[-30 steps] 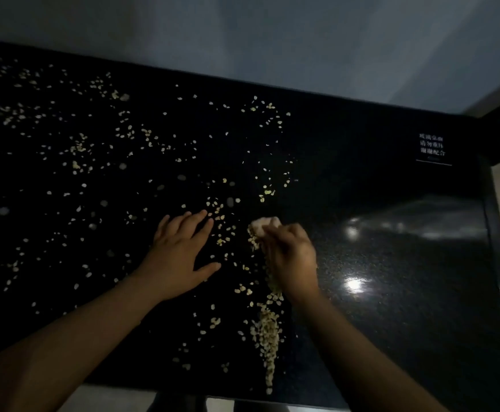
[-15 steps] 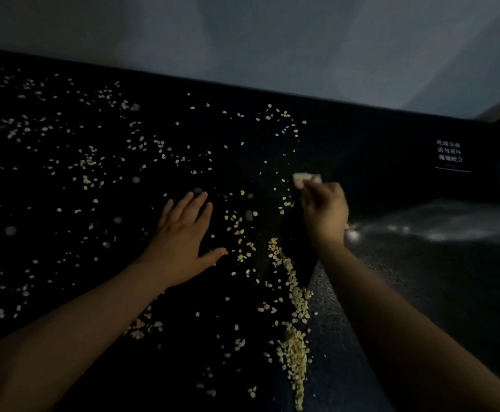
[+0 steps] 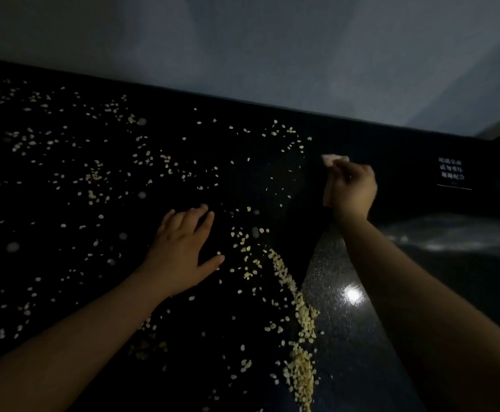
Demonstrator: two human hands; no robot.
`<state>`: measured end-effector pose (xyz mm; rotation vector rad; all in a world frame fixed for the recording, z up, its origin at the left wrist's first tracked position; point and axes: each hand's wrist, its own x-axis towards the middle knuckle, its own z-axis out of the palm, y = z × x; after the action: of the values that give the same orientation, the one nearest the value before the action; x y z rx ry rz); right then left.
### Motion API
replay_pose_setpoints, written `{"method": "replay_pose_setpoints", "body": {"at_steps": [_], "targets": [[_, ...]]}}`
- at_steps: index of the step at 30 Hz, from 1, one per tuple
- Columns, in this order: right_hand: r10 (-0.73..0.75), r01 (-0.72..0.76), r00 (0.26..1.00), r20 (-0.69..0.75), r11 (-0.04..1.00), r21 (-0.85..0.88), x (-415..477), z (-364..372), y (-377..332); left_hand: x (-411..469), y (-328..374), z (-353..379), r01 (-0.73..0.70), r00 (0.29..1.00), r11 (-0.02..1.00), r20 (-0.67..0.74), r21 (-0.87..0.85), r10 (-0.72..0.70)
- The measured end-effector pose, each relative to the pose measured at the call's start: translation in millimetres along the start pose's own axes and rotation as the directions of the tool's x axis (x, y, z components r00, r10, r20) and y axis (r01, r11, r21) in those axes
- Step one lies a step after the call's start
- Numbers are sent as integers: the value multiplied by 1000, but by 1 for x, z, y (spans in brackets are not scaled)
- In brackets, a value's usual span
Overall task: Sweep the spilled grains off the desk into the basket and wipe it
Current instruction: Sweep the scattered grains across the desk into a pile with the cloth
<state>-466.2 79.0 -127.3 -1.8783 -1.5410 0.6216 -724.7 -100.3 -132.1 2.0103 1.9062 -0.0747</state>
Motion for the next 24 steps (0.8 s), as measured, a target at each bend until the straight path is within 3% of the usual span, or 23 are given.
{"method": "replay_pose_setpoints", "body": {"at_steps": [3, 5, 8, 11, 12, 15, 19, 21, 24], "targets": [[3, 3, 996, 87, 998, -69, 15, 24, 4, 2, 5, 0, 33, 999, 999, -14, -19, -33], [-90, 99, 982, 164, 994, -42, -1, 29, 4, 3, 6, 0, 48, 999, 999, -17, -20, -48], [-269, 268, 911, 313, 962, 47, -49, 14, 9, 5, 5, -3, 62, 998, 998, -26, -22, -63], [-293, 257, 825, 483, 956, 139, -86, -7, 15, 9, 6, -5, 83, 996, 995, -21, -52, -84], [-278, 219, 839, 468, 960, 176, -86, -12, 17, 10, 8, -5, 96, 995, 993, -23, -64, -98], [-199, 151, 949, 246, 968, 200, -43, -14, 14, 15, 9, -8, 145, 988, 984, -34, -104, -149], [-141, 130, 987, 71, 982, 139, 56, 11, -9, 27, 8, -12, 144, 984, 986, -88, -85, -152], [-113, 106, 993, 45, 987, 124, 95, 34, -20, 33, 7, -11, 151, 983, 984, -91, -89, -159], [-69, 52, 989, 130, 991, 126, 112, 63, -29, 38, 6, -11, 153, 985, 984, -63, -91, -159]]}}
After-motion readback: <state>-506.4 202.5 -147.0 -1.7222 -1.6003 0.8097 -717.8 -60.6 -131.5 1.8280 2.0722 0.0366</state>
